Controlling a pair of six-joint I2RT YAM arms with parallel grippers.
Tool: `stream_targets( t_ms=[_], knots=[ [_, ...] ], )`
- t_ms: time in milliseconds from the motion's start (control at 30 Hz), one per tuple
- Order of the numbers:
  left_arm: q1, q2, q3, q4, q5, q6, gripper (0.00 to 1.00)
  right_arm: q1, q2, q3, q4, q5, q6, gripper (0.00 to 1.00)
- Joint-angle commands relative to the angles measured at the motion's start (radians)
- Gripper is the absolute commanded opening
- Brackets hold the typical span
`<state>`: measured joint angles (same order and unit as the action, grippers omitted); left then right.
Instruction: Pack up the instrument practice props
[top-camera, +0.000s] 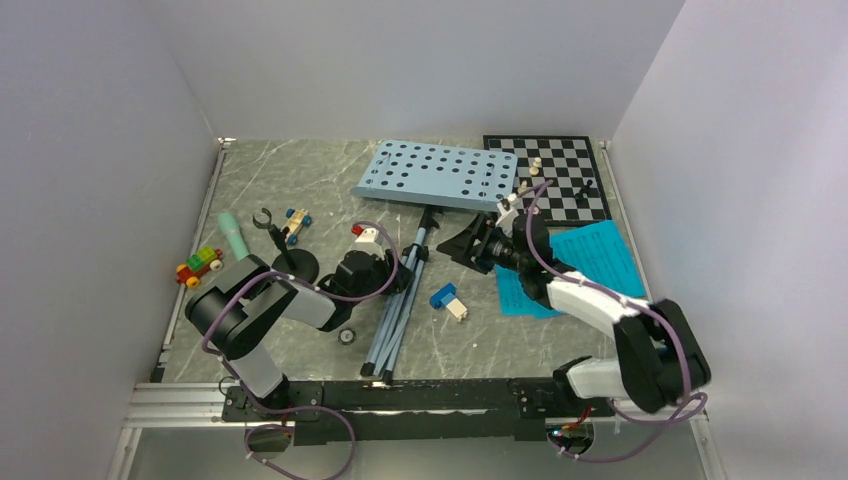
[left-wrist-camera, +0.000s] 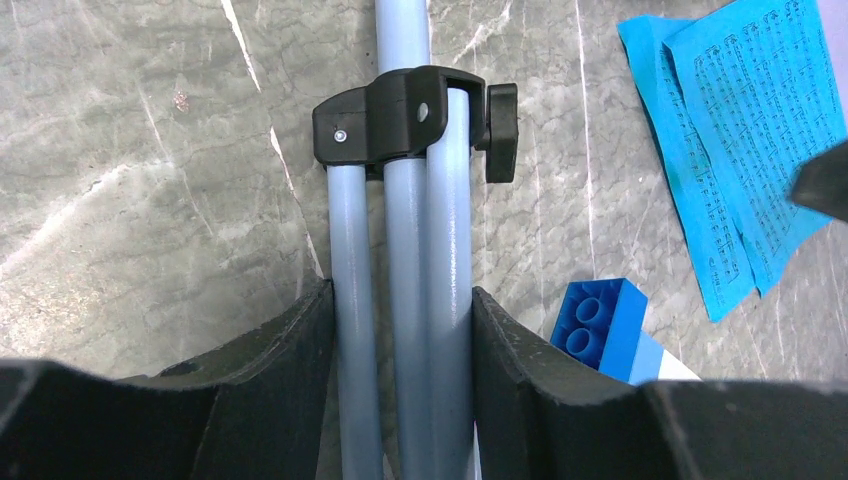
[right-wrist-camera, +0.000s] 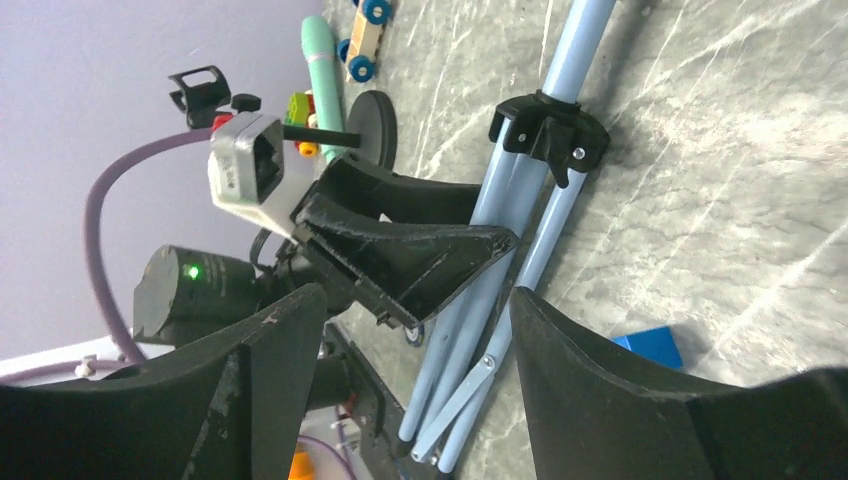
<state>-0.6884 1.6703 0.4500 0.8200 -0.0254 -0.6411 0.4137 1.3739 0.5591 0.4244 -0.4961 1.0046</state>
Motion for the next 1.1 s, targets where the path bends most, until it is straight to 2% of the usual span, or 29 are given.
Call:
stream_targets(
  t_ms=[0, 167, 267, 333, 433, 700, 900, 1067],
  knots=[
    [0.011, -0.038, 0.007, 0.010, -0.047, 0.029, 0.00, -0.001, -0.177, 0.013, -0.263, 0.075, -0.182, 0.72],
    [0.012, -0.015, 0.042, -0.013, -0.022, 0.014, 0.00, 0.000, -0.377, -0.002, -0.377, 0.132, -0.290, 0.72],
    [0.010, 0.008, 0.067, -0.020, 0.015, -0.001, 0.00, 0.000, -0.443, -0.003, -0.441, 0.152, -0.348, 0.72],
    [0.010, 0.012, 0.069, -0.024, 0.027, -0.007, 0.10, 0.001, -0.463, -0.003, -0.477, 0.150, -0.368, 0.72],
    [0.011, -0.013, 0.049, -0.022, 0.030, -0.005, 0.36, 0.000, -0.488, -0.011, -0.496, 0.149, -0.382, 0.72],
    [0.010, -0.215, 0.031, -0.182, 0.014, 0.054, 0.79, 0.000, -0.529, 0.011, -0.556, 0.148, -0.427, 0.73],
    [0.009, -0.437, 0.040, -0.370, -0.009, 0.115, 0.98, 0.001, -0.555, 0.046, -0.605, 0.139, -0.455, 0.73],
    [-0.005, -0.658, 0.102, -0.654, -0.090, 0.158, 0.99, 0.001, -0.583, 0.091, -0.691, 0.202, -0.531, 0.73]
  ],
)
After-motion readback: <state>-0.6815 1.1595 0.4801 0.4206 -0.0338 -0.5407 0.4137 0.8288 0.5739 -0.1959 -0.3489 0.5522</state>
